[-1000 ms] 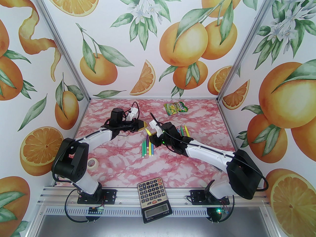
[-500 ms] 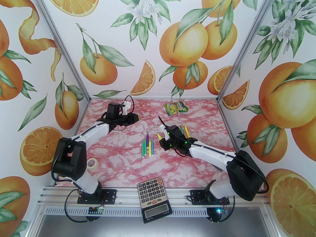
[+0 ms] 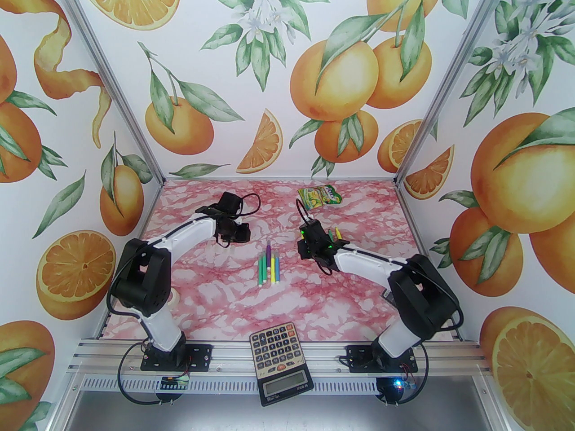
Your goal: Open the pen caps
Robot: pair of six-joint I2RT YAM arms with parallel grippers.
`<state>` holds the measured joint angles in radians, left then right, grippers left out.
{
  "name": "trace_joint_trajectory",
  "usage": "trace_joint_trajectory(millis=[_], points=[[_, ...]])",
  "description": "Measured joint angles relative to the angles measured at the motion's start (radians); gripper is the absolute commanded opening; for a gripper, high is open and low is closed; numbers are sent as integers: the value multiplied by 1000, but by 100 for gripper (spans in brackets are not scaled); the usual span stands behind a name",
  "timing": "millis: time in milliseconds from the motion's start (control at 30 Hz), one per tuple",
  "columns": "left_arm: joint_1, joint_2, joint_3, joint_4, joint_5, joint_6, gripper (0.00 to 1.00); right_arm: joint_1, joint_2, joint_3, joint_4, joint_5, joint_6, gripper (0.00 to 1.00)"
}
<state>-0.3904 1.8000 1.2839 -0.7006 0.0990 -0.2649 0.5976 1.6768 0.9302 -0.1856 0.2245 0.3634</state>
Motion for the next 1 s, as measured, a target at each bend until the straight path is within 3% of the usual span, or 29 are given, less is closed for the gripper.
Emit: trace_joint_trajectory(millis=[500,1000], points=[[-8,98,10,-40,-116,34,0,-10,76,9,-25,66,41,9],[-8,134,18,-40,-130,38,20,-12,130,40,-60,92,41,19]])
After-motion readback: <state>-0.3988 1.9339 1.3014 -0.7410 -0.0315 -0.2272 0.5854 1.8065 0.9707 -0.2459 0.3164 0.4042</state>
